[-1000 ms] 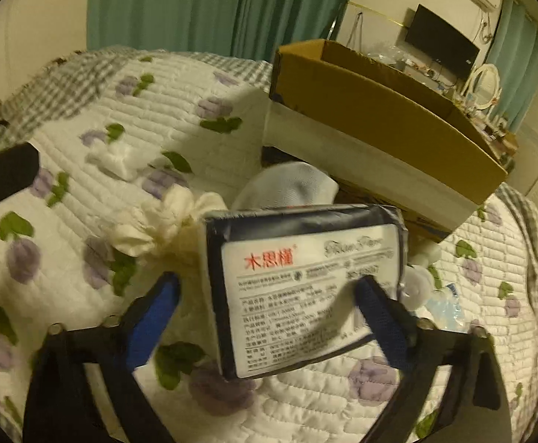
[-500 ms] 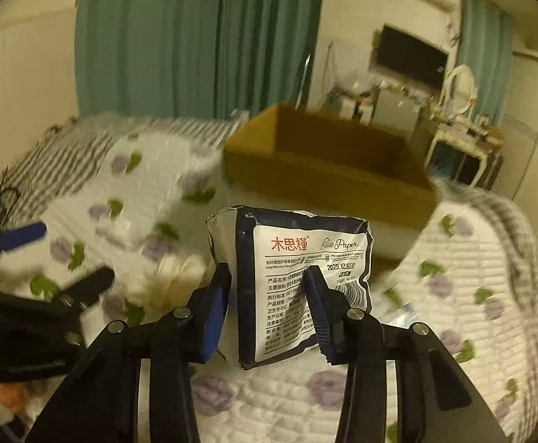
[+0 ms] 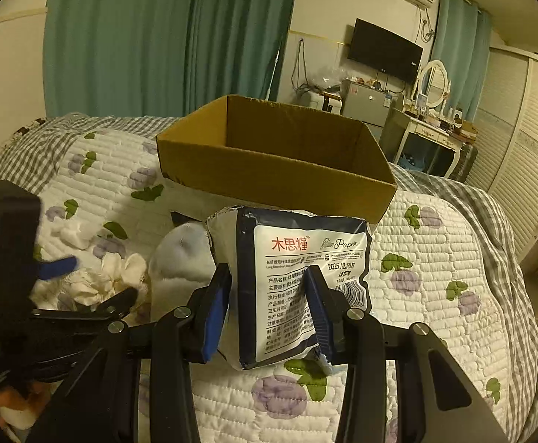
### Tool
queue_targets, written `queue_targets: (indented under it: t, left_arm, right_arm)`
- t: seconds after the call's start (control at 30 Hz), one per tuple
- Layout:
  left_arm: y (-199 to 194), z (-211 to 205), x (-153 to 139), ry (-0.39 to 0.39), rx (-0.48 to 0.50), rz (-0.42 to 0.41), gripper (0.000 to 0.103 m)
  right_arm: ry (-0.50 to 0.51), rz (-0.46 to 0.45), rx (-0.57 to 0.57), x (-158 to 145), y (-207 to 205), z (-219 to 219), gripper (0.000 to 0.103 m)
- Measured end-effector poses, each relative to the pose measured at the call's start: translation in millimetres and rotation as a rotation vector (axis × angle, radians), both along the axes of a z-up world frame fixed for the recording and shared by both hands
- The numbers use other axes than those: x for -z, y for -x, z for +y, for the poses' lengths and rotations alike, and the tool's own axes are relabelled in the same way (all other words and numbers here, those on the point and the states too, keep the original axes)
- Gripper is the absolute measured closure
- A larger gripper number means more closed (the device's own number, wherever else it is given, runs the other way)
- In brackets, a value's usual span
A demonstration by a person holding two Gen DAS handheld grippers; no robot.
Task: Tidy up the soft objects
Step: 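Carry both held items over the box and open both tools to drop them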
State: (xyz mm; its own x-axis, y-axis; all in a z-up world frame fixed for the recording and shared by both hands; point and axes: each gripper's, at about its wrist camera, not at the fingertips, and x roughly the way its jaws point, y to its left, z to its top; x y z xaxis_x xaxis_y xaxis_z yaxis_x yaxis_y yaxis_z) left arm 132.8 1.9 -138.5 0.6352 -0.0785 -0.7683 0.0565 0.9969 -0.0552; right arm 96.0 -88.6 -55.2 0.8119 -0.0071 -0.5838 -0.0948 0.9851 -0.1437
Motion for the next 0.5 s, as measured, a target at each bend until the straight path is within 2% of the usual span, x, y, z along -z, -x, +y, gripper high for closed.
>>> queue_targets:
  t: [0.03,0.13,0.2,0.37,0.5]
  left_arm:
    - [-1.8,-2.5,2.8,0.002,0.013,0.011,0.052]
    - [-0.6,-6.9,6.1,0.006,0.046,0.027,0.076]
    - [4.0,-6.8,2.3,0.016,0.061,0.021,0.083]
    - [31.7,-7.9,-28.3,0.016,0.063,-0.033,0.084]
    - [53.7,-7.4,-60.7,0.048,0.057,-0.078,0.084]
  right_arm:
    - [0.0,0.002,0.0,0.7,-1.1,-0.1,0.062]
    - [-0.005,0.011,0.002,4.9,-2.1,-3.3,0.062]
    - [-0.01,0.012,0.002,5.5,-1.8,-4.9,0.062]
    - [-0.035,0.001,-0.009,2.8,3.8,-7.4,0.062]
    - [-0.12,-0.019,-0.036,-11.5,18.1,-15.1,0.062]
